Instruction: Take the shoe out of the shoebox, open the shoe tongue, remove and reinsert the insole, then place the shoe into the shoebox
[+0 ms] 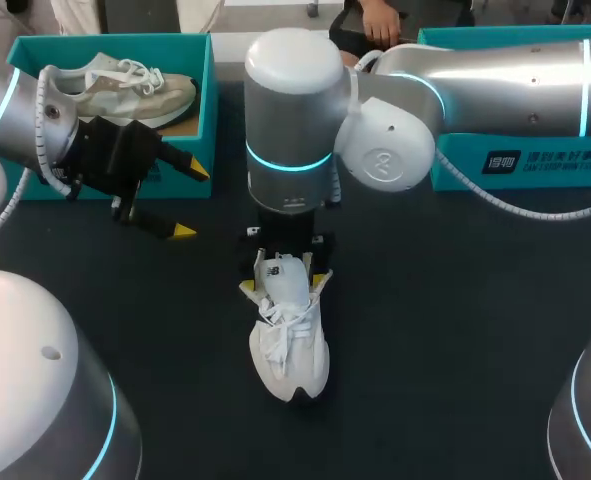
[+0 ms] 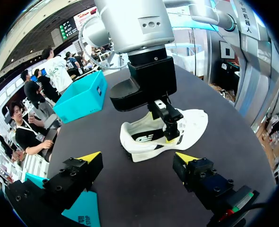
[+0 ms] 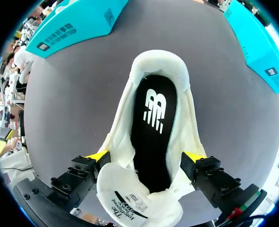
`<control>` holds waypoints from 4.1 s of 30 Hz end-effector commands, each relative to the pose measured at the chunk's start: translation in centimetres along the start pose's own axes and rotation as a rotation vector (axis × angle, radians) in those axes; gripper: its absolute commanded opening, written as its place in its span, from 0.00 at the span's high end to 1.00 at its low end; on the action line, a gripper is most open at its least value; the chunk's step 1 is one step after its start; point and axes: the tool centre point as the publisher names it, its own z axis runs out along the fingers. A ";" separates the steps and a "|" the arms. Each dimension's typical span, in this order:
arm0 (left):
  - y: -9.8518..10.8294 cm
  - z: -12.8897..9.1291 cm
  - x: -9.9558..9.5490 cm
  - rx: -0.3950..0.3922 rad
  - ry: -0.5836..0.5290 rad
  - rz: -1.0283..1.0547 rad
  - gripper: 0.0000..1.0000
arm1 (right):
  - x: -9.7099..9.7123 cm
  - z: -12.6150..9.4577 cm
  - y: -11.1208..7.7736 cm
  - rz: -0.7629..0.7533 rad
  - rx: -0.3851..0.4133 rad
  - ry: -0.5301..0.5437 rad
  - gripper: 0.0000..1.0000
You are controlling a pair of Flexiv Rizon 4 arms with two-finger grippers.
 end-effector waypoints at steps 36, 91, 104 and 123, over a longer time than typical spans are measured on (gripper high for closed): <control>0.0 0.0 0.0 -0.002 0.002 0.000 0.00 | 1.8 -6.2 -5.1 0.131 0.004 -0.091 0.64; 0.0 0.0 0.0 -0.002 0.002 0.000 0.00 | -0.8 -4.8 -1.0 -0.015 0.009 -0.062 0.65; 0.0 0.0 0.0 -0.002 0.002 0.000 0.00 | -1.6 -5.6 -0.2 -0.024 -0.042 -0.089 0.61; 0.0 0.0 0.0 -0.002 0.002 0.000 0.00 | -1.2 -9.1 2.6 -0.412 -0.139 -0.071 0.14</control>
